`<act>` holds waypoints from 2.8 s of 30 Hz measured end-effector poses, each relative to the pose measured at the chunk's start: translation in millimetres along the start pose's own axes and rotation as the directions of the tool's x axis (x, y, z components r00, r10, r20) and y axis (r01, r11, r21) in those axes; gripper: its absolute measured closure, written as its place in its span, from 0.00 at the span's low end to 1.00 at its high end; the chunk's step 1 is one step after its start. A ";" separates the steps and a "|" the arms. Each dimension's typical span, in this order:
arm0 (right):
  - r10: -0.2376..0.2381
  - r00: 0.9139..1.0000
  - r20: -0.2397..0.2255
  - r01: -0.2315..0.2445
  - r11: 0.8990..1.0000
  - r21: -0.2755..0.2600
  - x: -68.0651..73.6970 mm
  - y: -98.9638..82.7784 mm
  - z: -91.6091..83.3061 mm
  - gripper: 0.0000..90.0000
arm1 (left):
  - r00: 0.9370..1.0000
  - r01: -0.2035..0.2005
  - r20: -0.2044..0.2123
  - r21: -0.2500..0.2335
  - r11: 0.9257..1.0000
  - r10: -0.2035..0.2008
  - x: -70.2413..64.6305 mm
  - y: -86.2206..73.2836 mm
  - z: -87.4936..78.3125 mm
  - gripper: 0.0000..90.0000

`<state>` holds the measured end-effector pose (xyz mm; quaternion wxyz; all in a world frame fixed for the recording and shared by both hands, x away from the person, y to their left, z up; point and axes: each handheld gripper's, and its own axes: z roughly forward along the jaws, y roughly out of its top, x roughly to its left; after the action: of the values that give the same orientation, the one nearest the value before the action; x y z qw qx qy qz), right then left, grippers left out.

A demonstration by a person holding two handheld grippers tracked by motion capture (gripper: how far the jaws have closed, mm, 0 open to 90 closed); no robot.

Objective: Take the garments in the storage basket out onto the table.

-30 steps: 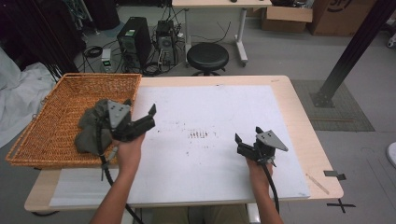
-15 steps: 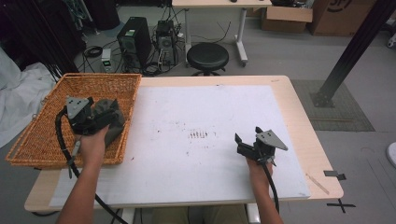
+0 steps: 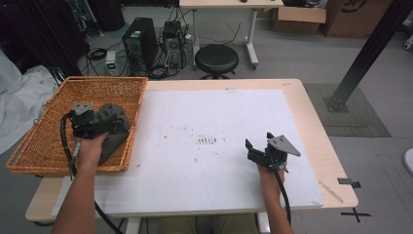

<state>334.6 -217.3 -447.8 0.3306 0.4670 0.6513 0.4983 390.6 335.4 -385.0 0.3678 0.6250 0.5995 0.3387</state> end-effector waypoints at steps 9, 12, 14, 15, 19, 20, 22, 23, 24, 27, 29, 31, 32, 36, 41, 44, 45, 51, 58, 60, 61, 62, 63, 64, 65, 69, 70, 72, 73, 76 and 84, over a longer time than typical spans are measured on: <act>-0.006 1.000 -0.004 0.006 1.000 0.003 0.4 0.0 0.2 0.17 | 0.994 0.095 -0.072 0.204 0.974 -0.082 11.3 -13.5 29.3 0.18; -0.006 1.000 -0.002 0.006 1.000 0.001 0.4 -0.1 0.0 0.17 | 0.992 0.106 -0.097 0.323 0.940 -0.078 10.4 -22.1 44.2 0.17; -0.007 1.000 -0.002 0.007 1.000 0.004 0.6 0.0 0.3 0.17 | 0.995 0.052 -0.102 0.343 0.938 -0.018 5.1 -24.2 48.8 0.14; -0.007 1.000 -0.003 0.007 1.000 0.004 0.6 0.0 0.3 0.17 | 0.995 0.044 -0.097 0.346 0.937 -0.011 4.2 -24.5 50.2 0.07; -0.002 1.000 -0.005 0.002 1.000 0.005 -0.1 0.1 0.4 0.17 | 0.996 0.045 -0.084 0.349 0.936 -0.017 5.9 -24.4 52.1 0.05; -0.003 1.000 -0.005 0.003 1.000 0.005 0.0 0.1 0.5 0.17 | 0.995 0.039 -0.096 0.353 0.935 -0.005 5.2 -23.7 52.3 0.06; -0.004 1.000 -0.004 0.004 1.000 0.009 0.1 0.3 0.8 0.17 | 0.994 0.025 -0.107 0.355 0.935 0.015 4.3 -22.1 51.1 0.16; -0.002 1.000 -0.005 0.002 1.000 0.012 -0.1 0.4 1.0 0.17 | 0.993 0.017 -0.117 0.355 0.935 0.027 4.3 -21.3 49.6 0.29; -0.001 1.000 -0.004 0.001 1.000 0.011 -0.2 0.3 0.9 0.17 | 0.990 0.024 -0.136 0.355 0.934 0.027 6.0 -18.9 45.5 0.40; -0.002 1.000 -0.004 0.002 1.000 0.010 -0.2 0.3 0.9 0.17 | 0.990 0.026 -0.138 0.350 0.937 0.025 7.6 -18.2 42.4 0.68; -0.001 1.000 -0.002 0.001 1.000 0.009 -0.1 0.2 0.7 0.17 | 0.992 0.029 -0.126 0.342 0.939 0.015 9.4 -18.0 40.7 0.71; 0.003 1.000 -0.005 -0.003 1.000 0.008 -0.5 0.2 0.6 0.17 | 0.992 0.047 -0.124 0.336 0.941 -0.005 10.3 -17.0 39.4 0.75; 0.008 1.000 -0.008 -0.008 1.000 0.009 -1.2 0.2 0.6 0.17 | 0.993 0.051 -0.114 0.329 0.943 -0.013 10.2 -15.6 37.9 0.76; 0.012 1.000 -0.008 -0.012 1.000 0.005 -1.7 0.1 0.4 0.17 | 0.994 0.082 -0.088 0.282 0.956 -0.059 11.7 -12.8 32.5 0.77; 0.020 1.000 -0.012 -0.020 1.000 0.007 -2.9 0.2 0.5 0.17 | 0.993 0.108 -0.060 0.186 0.977 -0.098 13.2 -7.8 21.0 0.77; 0.017 1.000 -0.012 -0.017 1.000 0.001 -2.3 0.0 -0.1 0.17 | 0.993 0.115 -0.051 0.136 0.984 -0.109 13.4 -5.8 14.2 0.77; 0.017 1.000 -0.012 -0.017 1.000 0.001 -2.3 0.0 -0.1 0.17 | 0.992 0.121 -0.047 0.116 0.986 -0.116 13.7 -4.9 11.5 0.77; 0.017 1.000 -0.013 -0.017 1.000 -0.011 -2.4 -0.4 -1.1 0.16 | 0.994 0.107 0.009 -0.051 0.993 -0.107 9.6 4.1 -17.1 0.77; 0.006 1.000 -0.016 -0.007 1.000 -0.012 -1.5 -0.5 -1.4 0.16 | 0.995 0.093 0.062 -0.171 0.981 -0.083 0.4 16.8 -48.7 0.77; 0.008 1.000 -0.016 -0.008 1.000 -0.014 -1.6 -0.6 -1.5 0.16 | 0.995 0.083 0.079 -0.202 0.976 -0.068 -3.3 21.5 -59.4 0.77; 0.009 1.000 -0.018 -0.009 1.000 -0.013 -1.7 -0.6 -1.5 0.16 | 0.995 0.078 0.085 -0.215 0.973 -0.061 -4.9 23.7 -64.8 0.77; 0.010 1.000 -0.018 -0.010 1.000 -0.013 -1.7 -0.6 -1.5 0.16 | 0.994 0.075 0.095 -0.226 0.971 -0.054 -6.3 25.7 -70.1 0.77; 0.010 1.000 -0.018 -0.010 1.000 -0.013 -1.7 -0.6 -1.5 0.16 | 0.993 0.070 0.105 -0.237 0.969 -0.045 -7.8 27.3 -75.4 0.77; 0.011 1.000 -0.018 -0.011 1.000 -0.015 -2.0 -0.6 -1.7 0.16 | 0.993 0.062 0.117 -0.247 0.967 -0.034 -9.3 28.5 -80.6 0.77; 0.011 1.000 -0.018 -0.011 1.000 -0.015 -2.0 -0.6 -1.7 0.16 | 0.991 0.058 0.133 -0.255 0.965 -0.024 -11.2 29.5 -85.5 0.77; 0.016 1.000 -0.021 -0.016 1.000 -0.018 -2.6 -0.8 -2.0 0.16 | 0.978 0.018 0.204 -0.273 0.962 0.040 -22.9 32.8 -102.1 0.77; 0.016 1.000 -0.021 -0.016 1.000 -0.018 -2.6 -0.8 -2.0 0.16 | 0.973 0.014 0.223 -0.280 0.960 0.051 -26.8 33.3 -105.1 0.77; 0.018 1.000 -0.022 -0.018 1.000 -0.018 -2.7 -0.8 -2.1 0.16 | 0.961 0.015 0.270 -0.287 0.958 0.066 -35.5 33.8 -109.5 0.77; 0.019 1.000 -0.023 -0.020 1.000 -0.021 -2.8 -0.9 -2.3 0.16 | 0.948 0.002 0.305 -0.289 0.957 0.090 -46.5 33.7 -111.3 0.77; 0.020 1.000 -0.025 -0.020 1.000 -0.024 -3.1 -0.9 -2.4 0.16 | 0.936 -0.011 0.335 -0.288 0.957 0.112 -58.8 32.9 -110.6 0.77; 0.022 0.999 -0.030 -0.023 0.999 -0.029 -3.9 -1.2 -3.0 0.16 | 0.874 -0.054 0.451 -0.280 0.958 0.181 -116.3 23.7 -91.9 0.77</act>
<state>332.9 -222.1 -448.2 0.3224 0.4620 0.6434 0.5184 317.0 223.9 -316.5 0.5596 0.6705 0.4030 0.2736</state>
